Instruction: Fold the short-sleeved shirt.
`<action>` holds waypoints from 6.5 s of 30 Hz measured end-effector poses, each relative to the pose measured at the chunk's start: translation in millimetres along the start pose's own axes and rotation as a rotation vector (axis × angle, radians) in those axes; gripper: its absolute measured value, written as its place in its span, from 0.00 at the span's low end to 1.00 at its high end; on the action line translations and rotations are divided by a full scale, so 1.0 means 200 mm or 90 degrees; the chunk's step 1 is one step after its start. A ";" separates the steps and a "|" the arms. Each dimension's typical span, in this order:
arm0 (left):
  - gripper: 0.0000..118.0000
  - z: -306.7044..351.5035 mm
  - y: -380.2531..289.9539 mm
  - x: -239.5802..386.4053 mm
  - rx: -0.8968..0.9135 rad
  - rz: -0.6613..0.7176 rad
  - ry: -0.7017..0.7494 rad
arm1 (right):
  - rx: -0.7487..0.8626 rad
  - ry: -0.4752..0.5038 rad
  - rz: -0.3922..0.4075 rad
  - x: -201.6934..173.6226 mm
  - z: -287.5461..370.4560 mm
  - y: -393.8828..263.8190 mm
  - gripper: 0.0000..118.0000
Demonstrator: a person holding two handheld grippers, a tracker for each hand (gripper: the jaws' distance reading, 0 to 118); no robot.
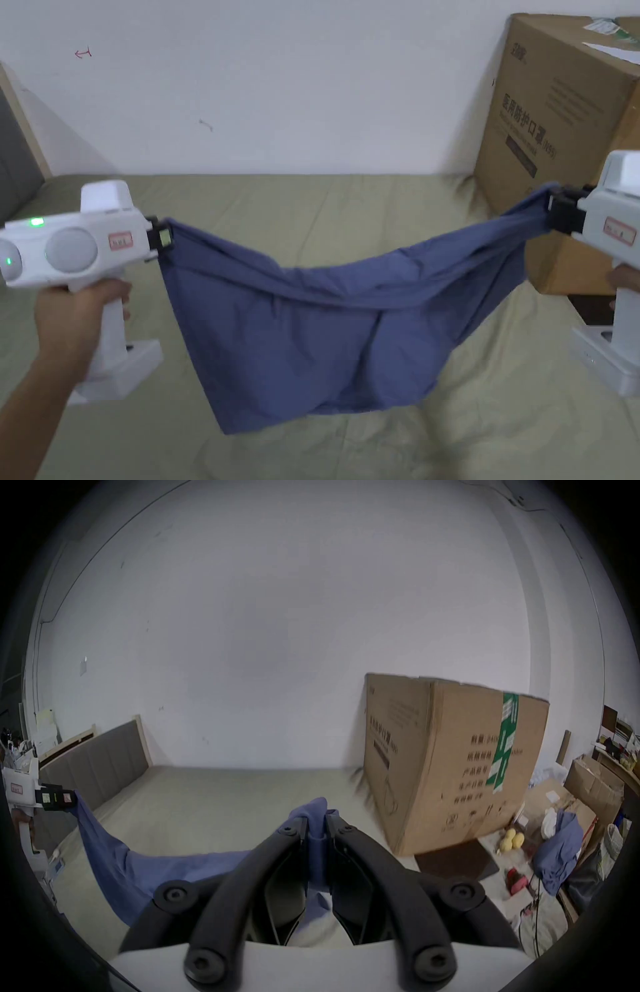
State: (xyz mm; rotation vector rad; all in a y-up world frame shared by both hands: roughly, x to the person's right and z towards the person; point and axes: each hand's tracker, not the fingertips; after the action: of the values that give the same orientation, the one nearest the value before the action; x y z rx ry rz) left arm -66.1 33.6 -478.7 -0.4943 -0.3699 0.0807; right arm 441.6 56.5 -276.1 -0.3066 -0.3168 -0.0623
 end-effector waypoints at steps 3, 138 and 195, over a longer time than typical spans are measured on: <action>0.02 -0.03 0.23 0.00 0.025 0.000 0.008 | 0.025 -0.011 -0.005 0.03 -0.08 0.15 0.07; 0.74 -1.32 -0.63 0.03 -0.392 -0.045 0.024 | -0.025 -0.122 0.050 -0.32 -0.05 -0.72 0.00; 0.00 -0.17 0.02 -0.10 -0.007 -0.035 0.016 | -0.016 0.022 0.027 -0.35 -0.17 -0.23 0.05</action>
State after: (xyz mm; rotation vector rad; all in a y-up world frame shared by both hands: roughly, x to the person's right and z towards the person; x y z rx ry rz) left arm -72.9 19.3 -514.7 -0.4951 -0.3592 0.0188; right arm 379.4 2.6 -315.3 -0.3361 -0.2753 -0.0299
